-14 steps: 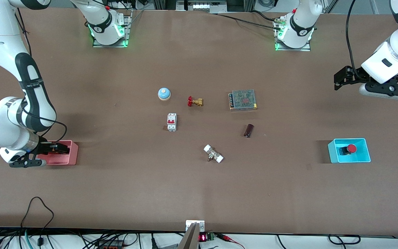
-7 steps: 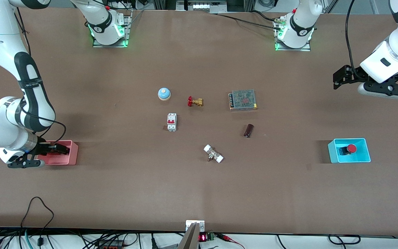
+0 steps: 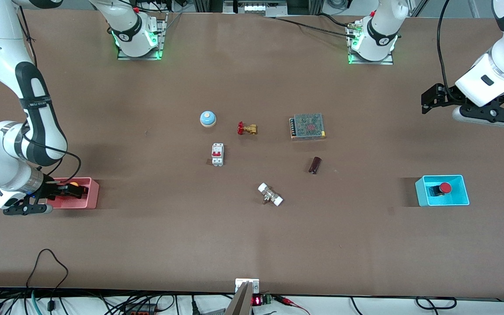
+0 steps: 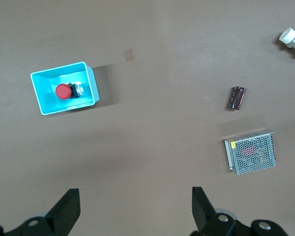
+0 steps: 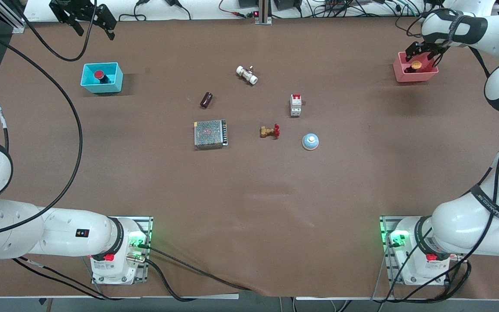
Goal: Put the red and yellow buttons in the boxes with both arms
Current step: 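Open the right gripper to drop the yellow button into the pink box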
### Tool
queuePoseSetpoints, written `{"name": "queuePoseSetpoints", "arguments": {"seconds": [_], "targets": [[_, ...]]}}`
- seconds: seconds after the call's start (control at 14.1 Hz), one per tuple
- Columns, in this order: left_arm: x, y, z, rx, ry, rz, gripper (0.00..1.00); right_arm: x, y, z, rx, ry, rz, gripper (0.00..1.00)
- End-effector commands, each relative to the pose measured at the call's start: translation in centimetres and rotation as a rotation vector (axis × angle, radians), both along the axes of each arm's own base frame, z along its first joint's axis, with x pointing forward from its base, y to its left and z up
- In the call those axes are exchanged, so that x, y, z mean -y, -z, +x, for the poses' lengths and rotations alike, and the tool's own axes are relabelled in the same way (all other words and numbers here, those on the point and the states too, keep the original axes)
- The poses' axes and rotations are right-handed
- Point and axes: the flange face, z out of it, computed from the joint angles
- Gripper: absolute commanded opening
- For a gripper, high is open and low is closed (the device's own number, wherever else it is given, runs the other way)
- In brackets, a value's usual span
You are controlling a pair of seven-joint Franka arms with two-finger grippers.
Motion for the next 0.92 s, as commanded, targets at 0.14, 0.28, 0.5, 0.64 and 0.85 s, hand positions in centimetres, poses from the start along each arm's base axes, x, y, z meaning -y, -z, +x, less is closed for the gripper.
{"name": "queuePoseSetpoints", "arguments": {"seconds": [0.14, 0.28, 0.5, 0.64, 0.85], "targets": [[0.0, -0.5, 0.3, -0.011, 0.015, -0.004, 1.00, -2.8, -5.9, 0.0, 0.005, -0.040, 0.027, 1.00], [0.0, -0.5, 0.3, -0.011, 0.015, -0.004, 1.00, -4.5, -10.5, -0.7, -0.005, -0.065, 0.035, 1.00], [0.0, -0.5, 0.3, -0.011, 0.012, -0.004, 1.00, -7.7, -19.1, -2.9, -0.025, -0.118, 0.032, 1.00], [-0.1, -0.5, 0.3, -0.011, 0.011, -0.004, 1.00, -8.5, -24.0, -5.1, -0.042, -0.129, 0.035, 1.00], [-0.1, -0.4, 0.3, -0.013, 0.011, -0.004, 1.00, -13.0, -31.2, -8.9, -0.051, -0.247, -0.097, 1.00]]}}
